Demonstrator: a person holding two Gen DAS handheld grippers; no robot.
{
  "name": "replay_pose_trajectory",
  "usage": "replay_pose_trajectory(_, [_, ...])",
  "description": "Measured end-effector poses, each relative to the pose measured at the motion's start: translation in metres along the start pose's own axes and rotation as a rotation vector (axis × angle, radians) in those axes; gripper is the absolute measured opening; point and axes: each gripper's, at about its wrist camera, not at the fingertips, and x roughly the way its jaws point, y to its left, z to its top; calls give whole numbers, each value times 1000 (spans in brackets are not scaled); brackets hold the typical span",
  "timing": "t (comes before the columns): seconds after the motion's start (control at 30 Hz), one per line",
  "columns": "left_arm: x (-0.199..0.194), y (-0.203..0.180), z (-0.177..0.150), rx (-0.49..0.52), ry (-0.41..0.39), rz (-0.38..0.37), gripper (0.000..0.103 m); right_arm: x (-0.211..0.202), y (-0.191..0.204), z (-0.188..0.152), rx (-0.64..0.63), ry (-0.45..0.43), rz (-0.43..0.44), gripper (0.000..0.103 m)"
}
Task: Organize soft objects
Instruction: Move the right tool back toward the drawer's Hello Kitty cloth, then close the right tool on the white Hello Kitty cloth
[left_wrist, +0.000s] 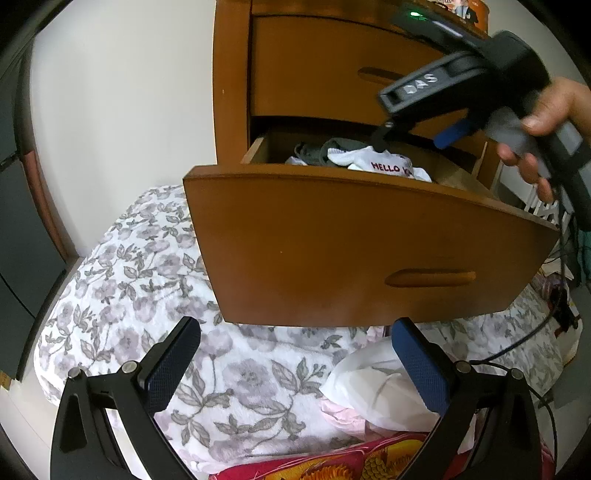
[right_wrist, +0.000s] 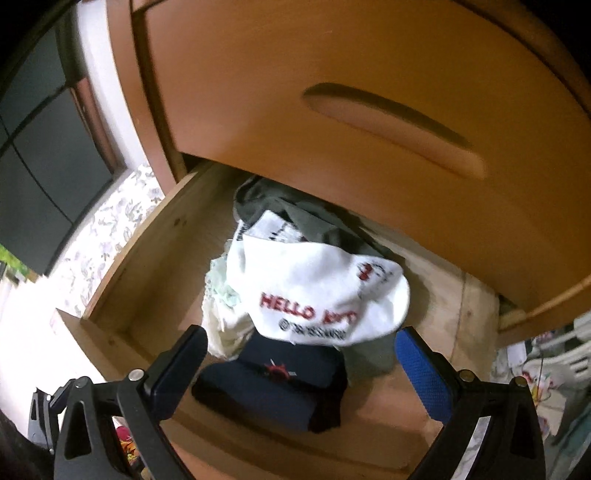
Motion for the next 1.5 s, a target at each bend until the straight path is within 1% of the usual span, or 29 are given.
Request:
replay_pose_trajectory(0.13, [2, 1, 0, -5, 11, -5, 103, 15, 10, 10, -18, 22, -25, 102])
replay_pose_trajectory(0.23, [3, 3, -1, -13, 16, -9, 103, 27, 14, 14, -29, 44, -48, 97])
replay_pose_trajectory(0.37, [5, 4, 0, -17, 29, -19, 103, 41, 17, 19, -22, 66, -64, 97])
replay_pose_trajectory(0.47, [6, 4, 0, -19, 41, -25, 103, 47, 19, 21, -22, 81, -77, 95])
replay_pose_trajectory(0.53, [7, 5, 0, -21, 46, -24, 103, 51, 20, 23, -25, 92, -97, 88])
replay_pose_trajectory(0.67, [10, 6, 0, -29, 62, -24, 103, 56, 16, 26, -22, 95, -127, 81])
replay_pose_trajectory(0.77, [11, 7, -1, -31, 67, -26, 103, 55, 10, 24, -11, 94, -138, 73])
replay_pose_trajectory(0.83, [11, 7, -1, -31, 70, -27, 103, 53, 4, 22, 10, 91, -134, 66])
replay_pose_trajectory(0.97, [11, 7, -1, -33, 75, -30, 103, 46, -13, 16, 57, 85, -124, 58])
replay_pose_trajectory(1.1, [12, 6, 0, -32, 81, -32, 103, 44, -25, 17, 92, 68, -107, 46])
replay_pose_trajectory(1.13, [12, 6, 0, -32, 82, -31, 103, 43, -28, 16, 96, 65, -103, 42])
replay_pose_trajectory(1.27, [13, 6, 0, -31, 84, -32, 103, 43, -34, 12, 103, 58, -87, 34])
replay_pose_trajectory(1.43, [15, 6, -1, -28, 92, -36, 103, 41, -34, 7, 95, 37, -69, 17])
replay_pose_trajectory(1.5, [15, 6, -1, -28, 92, -36, 103, 41, -34, 6, 96, 34, -67, 13])
